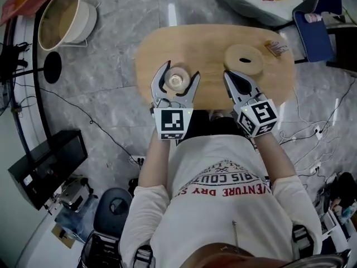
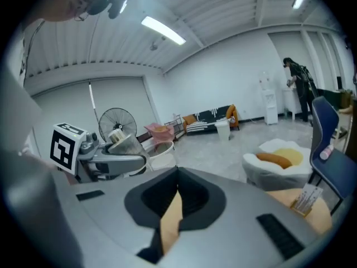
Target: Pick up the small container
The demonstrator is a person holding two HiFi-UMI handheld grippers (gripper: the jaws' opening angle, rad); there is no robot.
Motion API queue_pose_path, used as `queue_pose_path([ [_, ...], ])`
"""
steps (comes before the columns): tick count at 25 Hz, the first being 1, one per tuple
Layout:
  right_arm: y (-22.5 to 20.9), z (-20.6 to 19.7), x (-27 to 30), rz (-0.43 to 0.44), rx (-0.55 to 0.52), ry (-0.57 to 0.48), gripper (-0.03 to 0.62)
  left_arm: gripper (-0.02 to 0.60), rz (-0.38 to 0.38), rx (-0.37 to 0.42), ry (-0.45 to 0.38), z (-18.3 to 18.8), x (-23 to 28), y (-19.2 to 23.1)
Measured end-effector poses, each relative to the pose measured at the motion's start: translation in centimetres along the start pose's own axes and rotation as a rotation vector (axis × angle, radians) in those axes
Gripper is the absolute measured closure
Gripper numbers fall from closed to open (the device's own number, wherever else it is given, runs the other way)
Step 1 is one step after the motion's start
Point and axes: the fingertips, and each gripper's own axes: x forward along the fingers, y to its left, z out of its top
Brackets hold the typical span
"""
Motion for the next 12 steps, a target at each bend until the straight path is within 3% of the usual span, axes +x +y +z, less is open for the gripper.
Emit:
queue_pose_path([
  [12,4.7,10.6,-5.0,0.027,-0.268,-0.170,0.599,0.239,0.092,-0.004,-0.113,10.9,-7.7,2.1],
])
